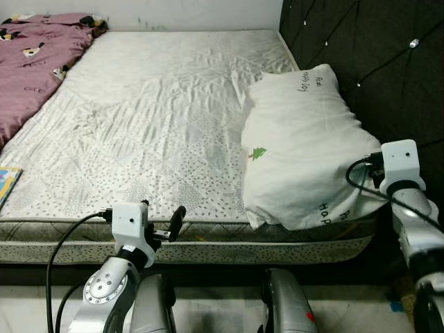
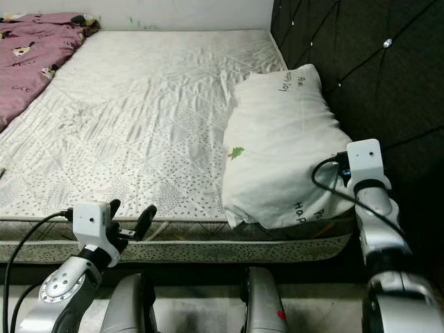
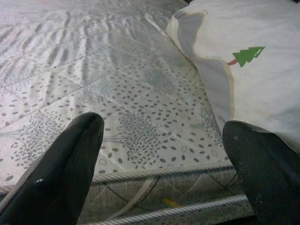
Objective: Clean up the room
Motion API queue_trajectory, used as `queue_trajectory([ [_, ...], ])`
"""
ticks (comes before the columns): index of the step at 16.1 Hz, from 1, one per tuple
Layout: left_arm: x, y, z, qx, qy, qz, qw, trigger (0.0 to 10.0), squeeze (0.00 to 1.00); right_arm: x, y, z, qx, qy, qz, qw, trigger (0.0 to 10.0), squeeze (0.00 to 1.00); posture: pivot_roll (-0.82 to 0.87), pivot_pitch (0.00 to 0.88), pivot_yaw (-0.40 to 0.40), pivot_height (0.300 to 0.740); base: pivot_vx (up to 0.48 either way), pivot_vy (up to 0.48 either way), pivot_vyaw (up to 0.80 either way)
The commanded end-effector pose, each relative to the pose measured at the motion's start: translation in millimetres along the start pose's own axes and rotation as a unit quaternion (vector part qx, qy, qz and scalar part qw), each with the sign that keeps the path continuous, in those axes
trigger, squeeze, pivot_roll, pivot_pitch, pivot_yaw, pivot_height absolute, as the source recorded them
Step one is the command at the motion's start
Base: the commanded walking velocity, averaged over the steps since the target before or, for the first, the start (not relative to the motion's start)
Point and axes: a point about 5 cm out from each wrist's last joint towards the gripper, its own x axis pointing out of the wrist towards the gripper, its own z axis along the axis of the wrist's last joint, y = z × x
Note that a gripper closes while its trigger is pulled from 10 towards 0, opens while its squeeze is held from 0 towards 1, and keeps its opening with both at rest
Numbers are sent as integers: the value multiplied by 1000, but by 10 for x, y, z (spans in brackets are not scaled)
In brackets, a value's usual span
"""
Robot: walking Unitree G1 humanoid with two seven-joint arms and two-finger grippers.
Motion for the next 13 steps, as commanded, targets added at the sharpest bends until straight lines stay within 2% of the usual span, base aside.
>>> queue_trajectory([
  [1, 2, 22, -1, 9, 3, 0, 1000, 10000, 0, -28, 10, 92, 6, -25, 2, 1000, 10000, 1000, 40, 7, 13, 556, 0, 0, 0],
  [3, 4, 26, -3, 10, 3, 1, 1000, 10000, 0, -131, 80, 48, 15, -32, 9, 999, 10000, 1000, 41, 9, 11, 556, 0, 0, 0],
  [4, 0, 27, -3, 10, 2, 2, 1000, 10000, 0, -235, 138, 48, 18, -46, 4, 999, 10000, 1000, 42, 12, 11, 556, 0, 0, 0],
  [7, 2, 31, -3, 12, 2, 2, 1000, 10000, 0, -354, 133, 116, 27, -69, -37, 997, 10000, 1000, 41, 16, 18, 556, 0, 0, 0],
  [9, 11, 38, -1, 15, 4, 1, 1000, 10000, 0, -335, 28, 330, 38, -113, -71, 990, 10000, 1000, 39, 21, 20, 556, 0, 0, 0],
  [11, 17, 38, -3, 16, 4, 2, 1000, 10000, 0, -309, -60, 491, 58, -134, -94, 985, 10000, 1000, 39, 21, 20, 556, 0, 0, 0],
  [13, 19, 32, -13, 18, 6, 4, 1000, 10000, 0, -265, -89, 629, 47, -154, -99, 982, 10000, 1000, 40, 19, 13, 556, 0, 0, 0],
])
